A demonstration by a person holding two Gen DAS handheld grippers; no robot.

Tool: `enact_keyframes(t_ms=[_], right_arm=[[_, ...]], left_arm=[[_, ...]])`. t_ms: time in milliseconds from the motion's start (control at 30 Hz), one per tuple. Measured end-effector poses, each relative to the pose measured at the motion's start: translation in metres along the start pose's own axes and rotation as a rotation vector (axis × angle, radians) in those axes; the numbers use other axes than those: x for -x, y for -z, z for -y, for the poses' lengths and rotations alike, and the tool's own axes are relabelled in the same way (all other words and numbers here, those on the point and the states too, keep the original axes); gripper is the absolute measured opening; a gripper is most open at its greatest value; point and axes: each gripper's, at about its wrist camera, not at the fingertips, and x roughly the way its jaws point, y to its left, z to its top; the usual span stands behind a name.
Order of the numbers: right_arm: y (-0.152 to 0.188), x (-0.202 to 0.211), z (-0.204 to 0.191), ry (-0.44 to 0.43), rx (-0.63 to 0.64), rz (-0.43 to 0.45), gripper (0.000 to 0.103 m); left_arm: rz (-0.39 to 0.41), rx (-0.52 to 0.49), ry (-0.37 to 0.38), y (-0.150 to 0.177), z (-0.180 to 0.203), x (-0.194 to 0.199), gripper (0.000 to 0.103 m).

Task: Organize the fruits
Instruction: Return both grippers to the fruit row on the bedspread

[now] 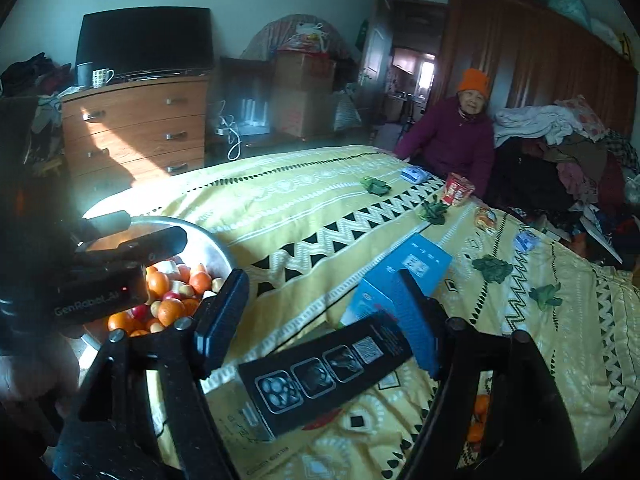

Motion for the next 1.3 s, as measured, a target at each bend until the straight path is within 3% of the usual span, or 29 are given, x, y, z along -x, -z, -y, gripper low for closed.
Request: enact_keyframes(t_ms=[300, 500, 600, 733, 800, 833, 867, 933, 1000, 1133, 1300], right_arm=[[0.043, 0.036, 0.059, 0.107, -0.062, 0.0, 0.082], [0.137, 0.065, 0.117, 0.213, -0.167, -0.089, 0.085], [0.188, 0.067, 0.139, 0.251, -0.243, -0.182, 0.085], [0.242, 0.066, 0.162, 0.251, -0.363, -0.294, 0.084], [0.254, 0.067, 0.168, 0.233, -0.402, -0.302, 0.084], [0.26, 0.067, 0.17, 0.223, -0.418, -0.304, 0.083], [0.264, 0.067, 0.172, 0.208, -0.433, -0.305, 0.081], [0.274, 0.063, 0.179, 0.176, -0.453, -0.307, 0.068], [0.281, 0.06, 0.186, 0.146, -0.469, -0.298, 0.064], [0.292, 0.05, 0.199, 0.107, -0.511, -0.296, 0.058], [0.302, 0.034, 0.212, 0.093, -0.549, -0.313, 0.058]], left_arm=[[-0.009, -0.103, 0.112, 0.01, 0.089, 0.003, 0.084], [-0.048, -0.212, 0.232, 0.031, 0.161, -0.007, 0.085], [-0.084, -0.282, 0.274, 0.053, 0.201, -0.016, 0.093], [-0.199, -0.325, 0.338, 0.092, 0.237, -0.046, 0.094], [-0.247, -0.349, 0.34, 0.113, 0.247, -0.066, 0.093], [-0.275, -0.356, 0.341, 0.122, 0.249, -0.077, 0.091], [-0.305, -0.361, 0.343, 0.131, 0.251, -0.089, 0.082], [-0.369, -0.368, 0.34, 0.149, 0.253, -0.116, 0.063], [-0.449, -0.351, 0.34, 0.164, 0.254, -0.146, 0.04], [-0.519, -0.328, 0.33, 0.178, 0.257, -0.19, 0.036], [-0.548, -0.206, 0.369, 0.17, 0.263, -0.229, 0.035]])
